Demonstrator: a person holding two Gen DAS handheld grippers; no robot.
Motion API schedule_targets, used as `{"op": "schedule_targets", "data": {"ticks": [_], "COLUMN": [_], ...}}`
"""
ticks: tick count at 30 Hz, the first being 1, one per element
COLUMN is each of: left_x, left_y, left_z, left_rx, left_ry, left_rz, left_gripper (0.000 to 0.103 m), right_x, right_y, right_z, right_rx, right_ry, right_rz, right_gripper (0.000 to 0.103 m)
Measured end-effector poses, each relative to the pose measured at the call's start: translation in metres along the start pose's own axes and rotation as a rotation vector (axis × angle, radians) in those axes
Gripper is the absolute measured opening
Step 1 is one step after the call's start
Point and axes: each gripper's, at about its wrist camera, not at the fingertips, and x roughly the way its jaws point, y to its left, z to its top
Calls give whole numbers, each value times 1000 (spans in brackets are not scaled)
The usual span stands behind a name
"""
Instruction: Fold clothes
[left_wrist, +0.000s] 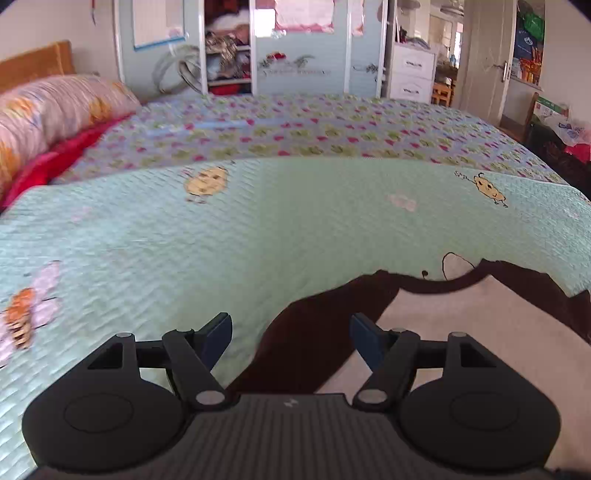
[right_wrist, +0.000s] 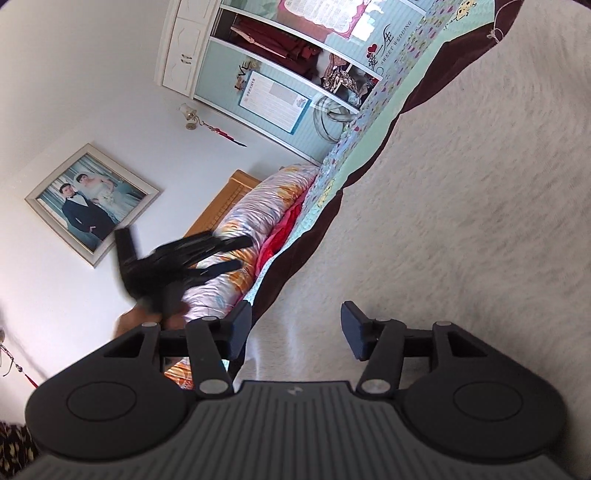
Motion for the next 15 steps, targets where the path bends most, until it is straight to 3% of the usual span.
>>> {"op": "schedule_targets", "data": {"ticks": [3,8,10,11,12,14,15], "left_x": [46,79,85,83,80,87,91], "left_y": [0,5,4,3,1,-2,-4], "left_z": [14,11,6,4,2,5,6], "left_rx": [36,60,80,82,85,124,143], "left_ry": [78,142,167,164,160,152,147], "left_rz": [-33,-20,-41,-61,-75,11,54], "left_gripper": [73,73,54,29,22,11,11], "right_x": [1,-1,-1,-1,-2,-3,-3], "right_y": [-3,-8,-8,-8,-8,-10,-10], "right_z": [2,5,5,5,6,5,5], "right_rx": [14,52,51,52,54,58,58], "right_ry": [0,-6,-5,-5,-6,-7,-8], "right_rz": [26,64,65,67,69,72,72], "right_gripper": [60,62,62,62,62,62,62]}}
